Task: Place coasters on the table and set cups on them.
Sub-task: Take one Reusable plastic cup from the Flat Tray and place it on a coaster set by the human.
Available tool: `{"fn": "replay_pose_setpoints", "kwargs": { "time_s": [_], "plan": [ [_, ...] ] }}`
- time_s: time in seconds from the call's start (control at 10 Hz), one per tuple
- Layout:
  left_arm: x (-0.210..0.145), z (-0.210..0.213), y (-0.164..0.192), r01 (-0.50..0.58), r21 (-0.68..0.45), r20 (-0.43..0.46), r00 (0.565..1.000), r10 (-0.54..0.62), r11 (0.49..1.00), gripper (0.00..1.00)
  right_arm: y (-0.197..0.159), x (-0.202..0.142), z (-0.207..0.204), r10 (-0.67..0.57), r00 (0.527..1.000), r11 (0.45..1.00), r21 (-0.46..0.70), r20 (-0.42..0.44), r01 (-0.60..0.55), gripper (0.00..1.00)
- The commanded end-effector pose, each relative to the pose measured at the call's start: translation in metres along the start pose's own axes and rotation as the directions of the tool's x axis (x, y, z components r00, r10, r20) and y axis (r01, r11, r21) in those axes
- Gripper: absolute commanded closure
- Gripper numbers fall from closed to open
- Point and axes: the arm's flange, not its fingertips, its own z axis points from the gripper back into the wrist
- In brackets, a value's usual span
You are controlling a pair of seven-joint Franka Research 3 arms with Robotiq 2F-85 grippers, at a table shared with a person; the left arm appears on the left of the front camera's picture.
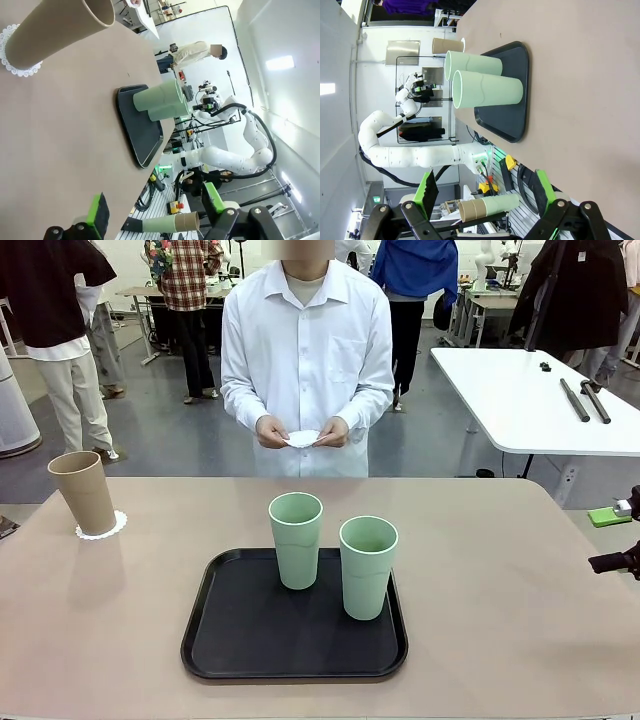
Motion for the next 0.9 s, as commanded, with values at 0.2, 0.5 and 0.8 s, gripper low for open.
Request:
{"fn": "replay_pose_setpoints", "kwargs": {
  "time_s": [0.2,0.5,0.8],
  "plan": [
    [-0.002,0.0017,-0.0004,-0.013,0.001,0.007,1.0,0.013,1.0,0.0,0.0,0.001,0.0002,0.004,1.0,1.0,0.016,0.003,-0.004,0.0],
    [-0.002,0.0017,-0.0004,-0.013,0.001,0.007,1.0,0.013,1.0,0.0,0.0,0.001,0.0002,0.004,1.0,1.0,0.016,0.003,-0.004,0.0],
    [-0.002,0.0017,-0.0004,-0.013,0.001,0.007,1.0,0.013,1.0,0.0,0.0,0.001,0.0002,0.004,1.0,1.0,0.016,0.003,-0.004,0.0]
  ]
}}
